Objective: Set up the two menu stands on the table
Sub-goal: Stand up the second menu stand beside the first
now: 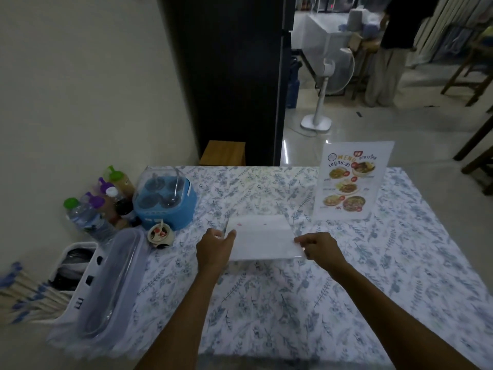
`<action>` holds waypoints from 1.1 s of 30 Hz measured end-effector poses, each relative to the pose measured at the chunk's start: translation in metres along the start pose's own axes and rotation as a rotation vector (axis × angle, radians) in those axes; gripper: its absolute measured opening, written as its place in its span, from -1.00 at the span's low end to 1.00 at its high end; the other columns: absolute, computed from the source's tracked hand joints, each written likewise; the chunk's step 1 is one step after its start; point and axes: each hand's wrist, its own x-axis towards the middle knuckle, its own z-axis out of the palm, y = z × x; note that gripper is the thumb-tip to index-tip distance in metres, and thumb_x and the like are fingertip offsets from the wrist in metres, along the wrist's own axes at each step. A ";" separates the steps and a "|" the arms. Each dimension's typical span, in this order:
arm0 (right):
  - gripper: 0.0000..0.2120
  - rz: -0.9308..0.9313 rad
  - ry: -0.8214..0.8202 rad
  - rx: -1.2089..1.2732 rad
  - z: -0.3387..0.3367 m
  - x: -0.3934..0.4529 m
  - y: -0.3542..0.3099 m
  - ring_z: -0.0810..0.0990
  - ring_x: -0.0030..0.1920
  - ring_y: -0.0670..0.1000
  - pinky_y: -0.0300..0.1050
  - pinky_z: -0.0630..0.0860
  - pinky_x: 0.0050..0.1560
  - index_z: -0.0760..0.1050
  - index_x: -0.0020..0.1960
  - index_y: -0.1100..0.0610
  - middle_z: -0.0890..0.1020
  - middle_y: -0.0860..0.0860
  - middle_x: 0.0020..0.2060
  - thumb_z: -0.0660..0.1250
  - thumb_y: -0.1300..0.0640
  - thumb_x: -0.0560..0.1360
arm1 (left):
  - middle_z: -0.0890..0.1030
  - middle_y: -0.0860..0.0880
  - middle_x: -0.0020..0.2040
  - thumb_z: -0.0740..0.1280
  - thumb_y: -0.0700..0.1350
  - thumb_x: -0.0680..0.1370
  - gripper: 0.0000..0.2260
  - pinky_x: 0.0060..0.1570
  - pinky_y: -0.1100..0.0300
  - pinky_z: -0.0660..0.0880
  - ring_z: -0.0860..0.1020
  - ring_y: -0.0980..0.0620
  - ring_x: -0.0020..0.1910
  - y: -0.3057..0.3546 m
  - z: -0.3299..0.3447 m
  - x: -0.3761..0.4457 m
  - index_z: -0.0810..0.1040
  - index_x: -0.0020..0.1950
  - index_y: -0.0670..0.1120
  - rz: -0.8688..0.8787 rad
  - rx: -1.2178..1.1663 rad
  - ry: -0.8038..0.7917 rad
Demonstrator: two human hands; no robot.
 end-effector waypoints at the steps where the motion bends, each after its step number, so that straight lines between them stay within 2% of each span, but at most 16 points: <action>1: -0.62 -0.009 -0.003 0.015 -0.003 -0.003 -0.001 0.67 -0.08 0.13 -0.05 0.68 -0.12 0.71 0.06 0.20 0.71 0.10 -0.02 0.22 0.46 0.45 | 0.64 -0.07 0.05 0.38 0.17 0.53 -0.67 0.14 0.03 0.55 0.59 -0.11 0.09 0.003 -0.003 -0.003 0.60 0.07 -0.09 0.006 0.014 0.000; 3: -0.65 -0.034 -0.010 0.037 -0.010 -0.009 -0.002 0.69 -0.08 0.16 0.04 0.69 -0.06 0.72 0.06 0.17 0.72 0.08 -0.05 0.25 0.43 0.48 | 0.57 -0.01 -0.19 0.34 0.11 0.58 -0.72 0.09 0.04 0.55 0.57 -0.09 -0.04 0.010 -0.009 -0.011 0.53 -0.18 -0.06 0.029 0.042 0.003; 4: -0.68 -0.045 -0.015 0.045 -0.014 -0.011 -0.002 0.69 -0.10 0.17 0.06 0.68 -0.08 0.72 0.05 0.14 0.73 0.08 -0.08 0.27 0.41 0.50 | 0.53 0.00 -0.23 0.33 0.09 0.60 -0.70 0.04 0.07 0.53 0.54 -0.07 -0.07 0.015 -0.013 -0.016 0.50 -0.23 -0.06 0.035 0.054 0.008; 6: -0.72 -0.070 -0.023 0.055 -0.023 -0.015 -0.004 0.70 -0.12 0.17 0.03 0.68 -0.09 0.72 0.06 0.12 0.74 0.11 -0.15 0.30 0.35 0.52 | 0.58 -0.03 -0.11 0.33 0.11 0.60 -0.72 -0.01 0.12 0.47 0.57 -0.07 0.00 0.021 -0.018 -0.020 0.56 -0.10 -0.10 0.037 0.048 0.016; 8: -0.75 -0.090 -0.033 0.069 -0.032 -0.018 -0.011 0.70 -0.12 0.12 -0.10 0.67 -0.10 0.71 0.08 0.15 0.74 0.12 -0.15 0.32 0.35 0.52 | 0.64 -0.05 0.04 0.34 0.15 0.57 -0.68 0.04 0.11 0.51 0.60 -0.08 0.07 0.026 -0.021 -0.019 0.61 0.07 -0.10 0.055 0.024 0.034; 10: -0.78 -0.118 -0.045 0.076 -0.040 -0.018 -0.018 0.70 -0.11 0.10 -0.17 0.65 -0.12 0.71 0.09 0.15 0.74 0.11 -0.16 0.37 0.32 0.52 | 0.65 -0.06 0.07 0.34 0.17 0.56 -0.66 0.10 0.05 0.55 0.60 -0.07 0.07 0.032 -0.023 -0.020 0.60 0.11 -0.08 0.083 0.030 0.043; 15: -0.83 -0.174 -0.027 0.035 -0.048 -0.005 -0.036 0.71 -0.11 0.08 -0.10 0.67 -0.08 0.70 0.08 0.12 0.75 0.08 -0.19 0.44 0.17 0.50 | 0.63 -0.07 0.12 0.31 0.26 0.54 -0.60 -0.04 0.11 0.46 0.55 -0.03 -0.02 0.054 -0.022 -0.019 0.51 0.18 -0.03 0.173 0.052 0.058; 19: -0.87 -0.204 0.037 -0.028 -0.048 0.015 -0.047 0.71 -0.16 0.10 -0.02 0.66 -0.09 0.73 -0.03 0.16 0.75 0.09 -0.22 0.47 0.14 0.47 | 0.64 -0.05 0.16 0.29 0.35 0.50 -0.50 -0.04 0.13 0.39 0.59 -0.07 0.12 0.067 -0.020 -0.009 0.52 0.18 -0.03 0.260 0.095 0.077; 22: -0.86 -0.252 0.088 -0.122 -0.046 0.035 -0.053 0.69 -0.26 0.11 0.02 0.64 -0.14 0.71 -0.17 0.23 0.71 0.16 -0.31 0.49 0.15 0.45 | 0.64 0.00 0.14 0.24 0.44 0.46 -0.40 -0.01 0.13 0.39 0.58 -0.02 0.13 0.073 -0.018 0.000 0.55 0.19 -0.03 0.281 0.090 0.091; 25: -0.77 -0.269 0.104 -0.172 -0.045 0.053 -0.058 0.57 -0.40 0.08 -0.10 0.51 -0.27 0.64 -0.22 0.31 0.67 0.25 -0.32 0.47 0.13 0.46 | 0.62 0.01 0.07 0.20 0.47 0.46 -0.36 -0.03 0.14 0.37 0.53 0.04 -0.01 0.080 -0.015 0.011 0.51 0.22 -0.03 0.283 0.046 0.120; 28: -0.79 -0.286 0.119 -0.201 -0.045 0.071 -0.062 0.64 -0.34 0.15 -0.08 0.52 -0.28 0.65 -0.22 0.25 0.68 0.17 -0.35 0.45 0.10 0.48 | 0.60 -0.03 0.02 0.21 0.43 0.48 -0.36 -0.10 0.15 0.39 0.52 0.03 -0.08 0.085 -0.011 0.024 0.42 0.30 -0.05 0.295 0.002 0.143; 30: -0.78 -0.303 0.116 -0.216 -0.044 0.081 -0.067 0.68 -0.28 0.16 -0.01 0.59 -0.26 0.66 -0.18 0.24 0.69 0.16 -0.32 0.43 0.07 0.49 | 0.61 -0.01 -0.03 0.19 0.44 0.47 -0.38 -0.22 0.22 0.39 0.56 0.02 -0.11 0.088 -0.008 0.034 0.45 0.24 -0.06 0.300 -0.009 0.141; 33: -0.78 -0.328 0.123 -0.248 -0.044 0.096 -0.074 0.67 -0.25 0.13 0.09 0.62 -0.16 0.66 -0.15 0.25 0.71 0.14 -0.27 0.42 0.08 0.50 | 0.61 0.01 -0.15 0.17 0.42 0.49 -0.44 -0.37 0.32 0.31 0.56 0.08 -0.23 0.096 -0.004 0.049 0.49 0.01 -0.08 0.310 0.015 0.146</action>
